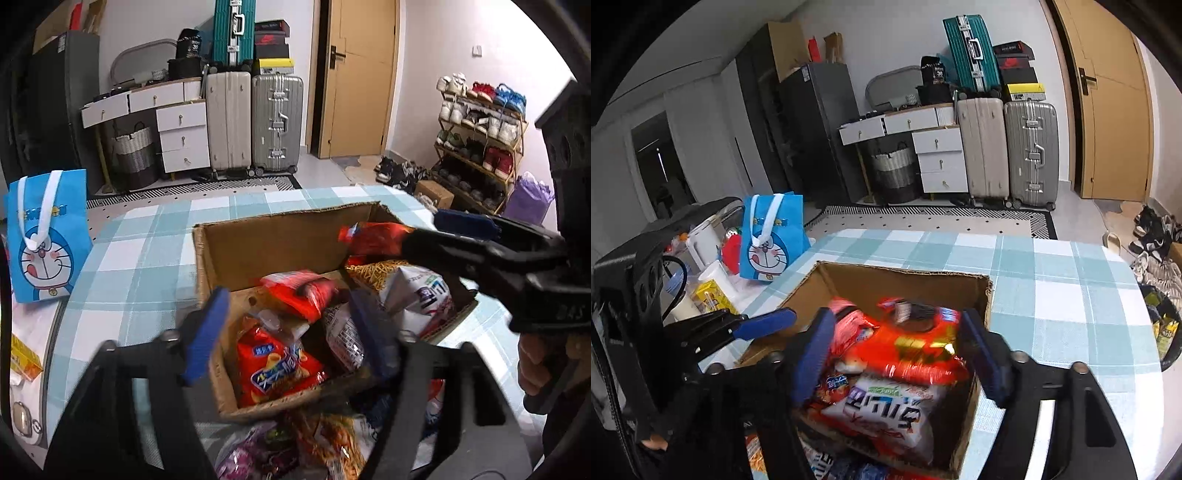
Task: Organize snacks
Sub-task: 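Open both grippers to drop the red packs into the box, then move both grippers back toward the remaining snack bags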
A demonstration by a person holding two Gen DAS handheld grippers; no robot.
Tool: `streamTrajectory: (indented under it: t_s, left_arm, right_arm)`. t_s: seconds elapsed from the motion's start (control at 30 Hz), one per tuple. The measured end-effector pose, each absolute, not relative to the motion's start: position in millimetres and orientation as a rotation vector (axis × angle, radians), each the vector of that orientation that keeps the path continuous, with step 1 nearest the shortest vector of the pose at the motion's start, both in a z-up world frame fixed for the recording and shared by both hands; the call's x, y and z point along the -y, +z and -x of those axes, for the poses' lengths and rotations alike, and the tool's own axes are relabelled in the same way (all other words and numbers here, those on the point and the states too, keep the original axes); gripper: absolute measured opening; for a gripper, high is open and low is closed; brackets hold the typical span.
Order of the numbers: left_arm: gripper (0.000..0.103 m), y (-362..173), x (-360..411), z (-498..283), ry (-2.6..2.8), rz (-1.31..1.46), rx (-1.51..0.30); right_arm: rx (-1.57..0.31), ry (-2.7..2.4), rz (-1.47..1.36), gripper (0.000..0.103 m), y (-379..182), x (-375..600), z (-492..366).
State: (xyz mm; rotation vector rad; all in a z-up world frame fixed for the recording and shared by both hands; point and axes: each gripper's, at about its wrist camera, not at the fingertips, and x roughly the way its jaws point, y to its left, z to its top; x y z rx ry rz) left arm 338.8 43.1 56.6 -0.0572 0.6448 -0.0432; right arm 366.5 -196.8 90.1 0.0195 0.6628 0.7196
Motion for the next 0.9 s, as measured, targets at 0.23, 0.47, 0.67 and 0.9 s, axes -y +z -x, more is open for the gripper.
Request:
streamTrajectory:
  t_s: [0.23, 0.47, 0.67, 0.9]
  left_arm:
    - [0.102, 71.3, -54.1, -291.3, -0.020, 0.075, -0.599]
    - [0.102, 67.6, -58.2, -234.7, -0.011, 0.076, -0.584]
    - [0.102, 55.4, -62.2, -204.0, 0.007, 0.066, -0.590]
    - [0.102, 42.1, -64.3, -202.6, 0.020, 0.051, -0.641]
  right_arm:
    - [-0.648, 0.715, -0.001, 0.102, 96.2, 216.5, -336.4]
    - [-0.663, 0.682, -0.024, 0.103, 85.6, 239.4, -304.8]
    - [-0.712, 0.620, 0.001, 0.103, 62.1, 252.6, -281.8]
    - [-0.742, 0.589, -0.002, 0.103, 46.1, 261.8, -269.7]
